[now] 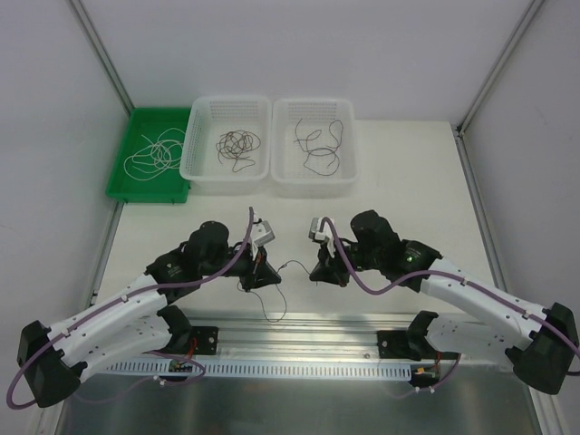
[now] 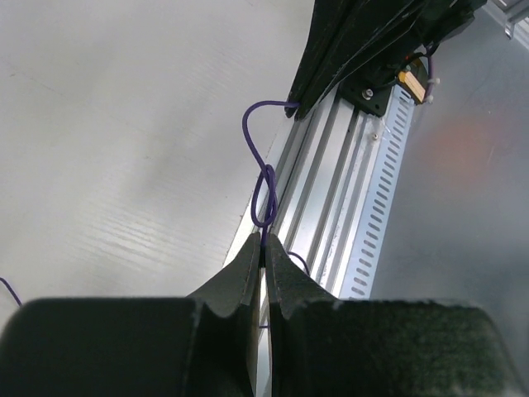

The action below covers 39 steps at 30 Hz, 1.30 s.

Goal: Untangle the cables
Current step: Untie the cable.

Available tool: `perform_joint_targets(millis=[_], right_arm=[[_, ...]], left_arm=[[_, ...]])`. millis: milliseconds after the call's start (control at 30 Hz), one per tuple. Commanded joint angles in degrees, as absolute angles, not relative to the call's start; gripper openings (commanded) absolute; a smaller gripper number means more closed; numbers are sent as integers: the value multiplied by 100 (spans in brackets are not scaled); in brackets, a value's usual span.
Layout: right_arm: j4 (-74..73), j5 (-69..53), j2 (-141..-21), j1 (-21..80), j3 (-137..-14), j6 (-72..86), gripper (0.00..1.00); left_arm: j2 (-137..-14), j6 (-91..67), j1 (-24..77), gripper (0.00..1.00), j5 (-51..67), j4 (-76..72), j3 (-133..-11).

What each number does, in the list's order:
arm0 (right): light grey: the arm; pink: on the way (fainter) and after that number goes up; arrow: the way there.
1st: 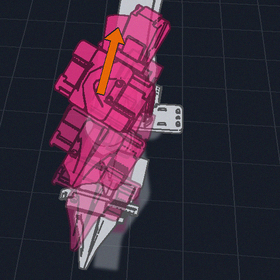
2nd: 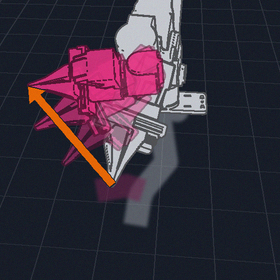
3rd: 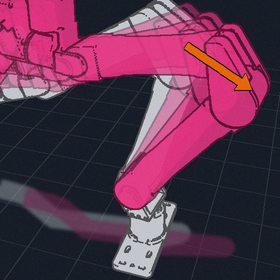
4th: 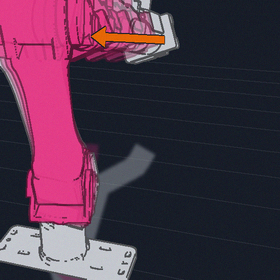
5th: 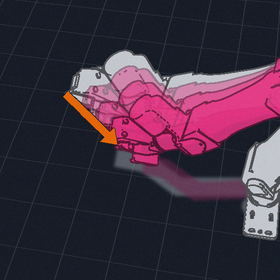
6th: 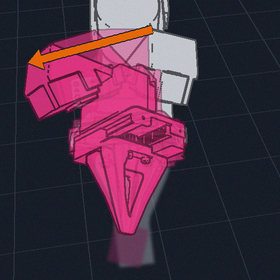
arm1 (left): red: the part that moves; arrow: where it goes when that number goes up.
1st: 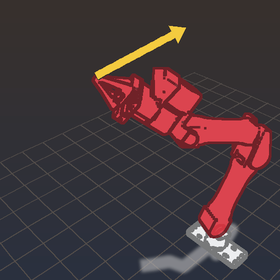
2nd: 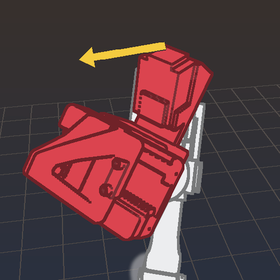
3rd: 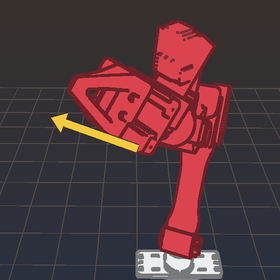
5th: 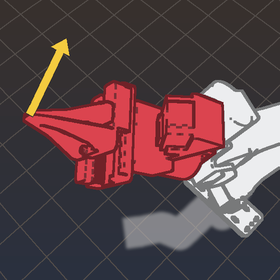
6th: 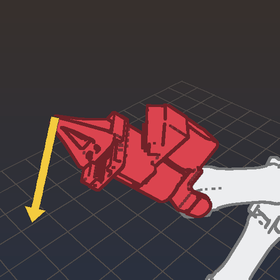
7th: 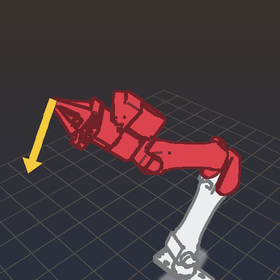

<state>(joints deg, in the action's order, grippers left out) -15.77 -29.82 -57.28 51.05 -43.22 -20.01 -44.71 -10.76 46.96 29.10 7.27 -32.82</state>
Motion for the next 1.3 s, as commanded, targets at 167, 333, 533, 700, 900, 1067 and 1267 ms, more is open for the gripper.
perform_joint_targets(millis=[167, 333, 533, 700, 900, 1067, 1267], right_arm=[[-2469, -3366, -5941, 5396, -5088, -2865, 1], [-2856, -3261, -6178, 5502, -5221, -2962, 2], [-2909, -2918, -6126, 5493, -5019, -2821, 12], [-2883, -3050, -6029, 5493, -4940, -2716, 15], [-2602, -2734, -5573, 5484, -5009, -2461, 50], [-2637, -2742, -5510, 5484, -5282, -2583, 58], [-2321, -2865, -6125, 5484, -5449, -2593, 57]], left_arm=[[-4536, -668, 4764, 0, 3489, 1134, -3612], [-4211, -571, 4764, 0, 3489, 1292, -3691], [-3885, -589, 4764, 0, 2920, 1652, -3779], [-3700, -765, 4764, 0, 2180, 1661, -3735], [-4174, -668, 4764, 0, 3058, 1670, -3779], [-4464, -563, 4790, 0, 3524, 1661, -3814], [-4658, -422, 5027, 0, 3665, 1661, -4016]])
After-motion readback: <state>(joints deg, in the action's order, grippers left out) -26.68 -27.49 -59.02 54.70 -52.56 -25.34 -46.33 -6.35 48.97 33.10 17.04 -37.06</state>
